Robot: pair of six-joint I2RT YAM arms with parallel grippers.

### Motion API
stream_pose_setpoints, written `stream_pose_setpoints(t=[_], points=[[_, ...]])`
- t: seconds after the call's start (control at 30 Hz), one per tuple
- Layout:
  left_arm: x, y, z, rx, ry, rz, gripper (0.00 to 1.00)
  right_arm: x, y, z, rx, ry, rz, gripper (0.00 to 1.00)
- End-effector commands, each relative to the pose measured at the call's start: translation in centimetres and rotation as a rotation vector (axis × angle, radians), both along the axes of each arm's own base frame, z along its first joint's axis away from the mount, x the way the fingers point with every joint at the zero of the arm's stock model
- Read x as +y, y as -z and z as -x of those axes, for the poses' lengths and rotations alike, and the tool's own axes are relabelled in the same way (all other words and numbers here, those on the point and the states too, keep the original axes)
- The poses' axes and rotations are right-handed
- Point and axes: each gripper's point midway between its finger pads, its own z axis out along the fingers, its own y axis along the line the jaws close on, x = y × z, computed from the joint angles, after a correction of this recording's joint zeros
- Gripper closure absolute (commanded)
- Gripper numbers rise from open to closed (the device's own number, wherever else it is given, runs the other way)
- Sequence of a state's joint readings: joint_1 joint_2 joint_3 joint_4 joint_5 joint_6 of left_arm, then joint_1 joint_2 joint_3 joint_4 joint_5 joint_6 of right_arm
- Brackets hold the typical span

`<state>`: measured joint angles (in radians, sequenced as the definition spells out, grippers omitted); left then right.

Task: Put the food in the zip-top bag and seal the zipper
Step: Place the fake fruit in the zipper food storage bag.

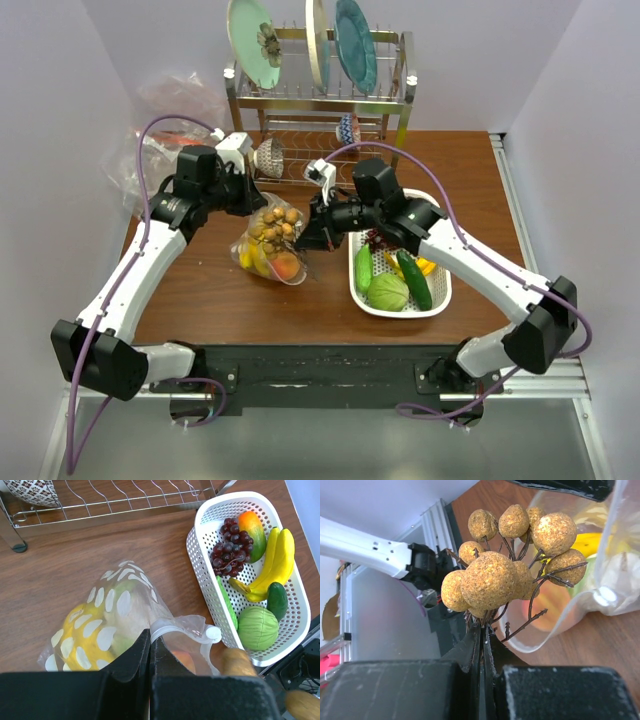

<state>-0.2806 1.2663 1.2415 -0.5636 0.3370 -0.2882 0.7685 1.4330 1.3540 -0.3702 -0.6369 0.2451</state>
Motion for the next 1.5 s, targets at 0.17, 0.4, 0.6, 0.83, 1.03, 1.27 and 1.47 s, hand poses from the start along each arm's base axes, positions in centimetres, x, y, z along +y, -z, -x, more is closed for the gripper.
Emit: stream_pose_setpoints(t=[0.17,0.4,0.6,0.83,1.03,1.27,1.47], points=[[-0.7,-3.9,-0.1,-0.089,0.023,0.069,1.00,1.3,3.5,-2.8,-0.060,0.088,0.073,1.00],[-0.9,-3.9,0.0,-0.082,0.031,0.084,1.00,2.2,7.4,-2.8,-0.038,0.106,0.178,1.00],[-0.9,-4.0,0.0,-0.081,0.031,0.081,1.00,1.1,10.3,-4.1,-0.025,0.179,0.298,1.00],[-1.1,-3.6,0.0,-0.074,0.040,0.089,1.00,2.2,9.7,-4.1,-0.012,0.162,0.296,1.00],[-1.7,-2.4,0.3,-0.045,0.059,0.121,1.00,4.2,8.7,-4.2,0.008,0.157,0.249,1.00],[-2.9,-2.8,1.1,-0.054,0.092,0.166,1.00,6.2,7.3,-6.2,0.064,0.232,0.217,1.00],[-3.5,-2.9,1.5,-0.053,0.104,0.192,1.00,7.5,6.9,-7.5,0.138,0.310,0.192,1.00]])
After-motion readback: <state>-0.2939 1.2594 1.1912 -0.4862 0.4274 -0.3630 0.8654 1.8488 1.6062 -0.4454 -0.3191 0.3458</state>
